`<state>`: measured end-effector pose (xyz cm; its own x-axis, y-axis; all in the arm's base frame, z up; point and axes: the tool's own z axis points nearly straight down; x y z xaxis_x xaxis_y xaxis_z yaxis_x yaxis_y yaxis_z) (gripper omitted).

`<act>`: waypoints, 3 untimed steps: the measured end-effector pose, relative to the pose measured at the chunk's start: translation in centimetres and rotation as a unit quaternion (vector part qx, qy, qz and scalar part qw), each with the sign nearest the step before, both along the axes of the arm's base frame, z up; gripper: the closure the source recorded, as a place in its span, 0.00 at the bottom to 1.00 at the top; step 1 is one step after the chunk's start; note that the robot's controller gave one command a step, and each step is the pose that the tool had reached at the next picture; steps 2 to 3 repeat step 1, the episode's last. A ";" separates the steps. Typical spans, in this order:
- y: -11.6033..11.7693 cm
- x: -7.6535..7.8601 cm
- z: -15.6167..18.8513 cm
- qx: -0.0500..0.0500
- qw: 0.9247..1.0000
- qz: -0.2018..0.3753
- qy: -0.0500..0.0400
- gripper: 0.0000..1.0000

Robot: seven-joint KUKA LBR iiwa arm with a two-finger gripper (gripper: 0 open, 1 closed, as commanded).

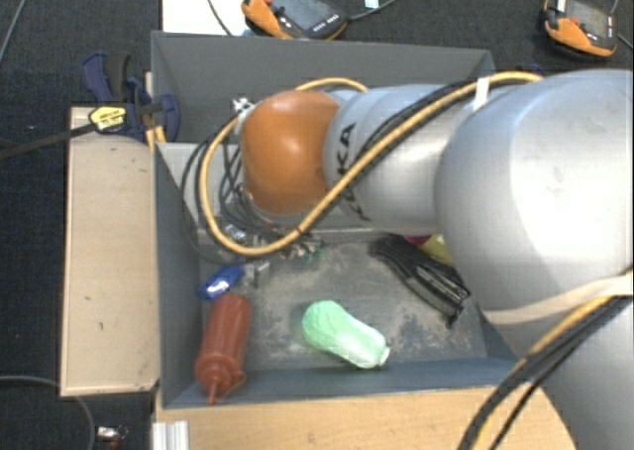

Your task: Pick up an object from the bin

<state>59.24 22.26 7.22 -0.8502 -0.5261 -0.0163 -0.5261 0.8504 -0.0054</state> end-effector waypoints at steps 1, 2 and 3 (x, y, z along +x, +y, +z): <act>0.7 0.0 -0.1 -0.001 0.993 0.120 0.001 1.00; 0.7 0.0 -0.1 -0.001 0.993 0.120 0.001 1.00; 0.7 0.0 -0.1 -0.001 0.993 0.120 0.001 1.00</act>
Offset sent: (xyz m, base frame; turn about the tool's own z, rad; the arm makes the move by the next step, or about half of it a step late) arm -0.0001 0.0051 0.0947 -0.1587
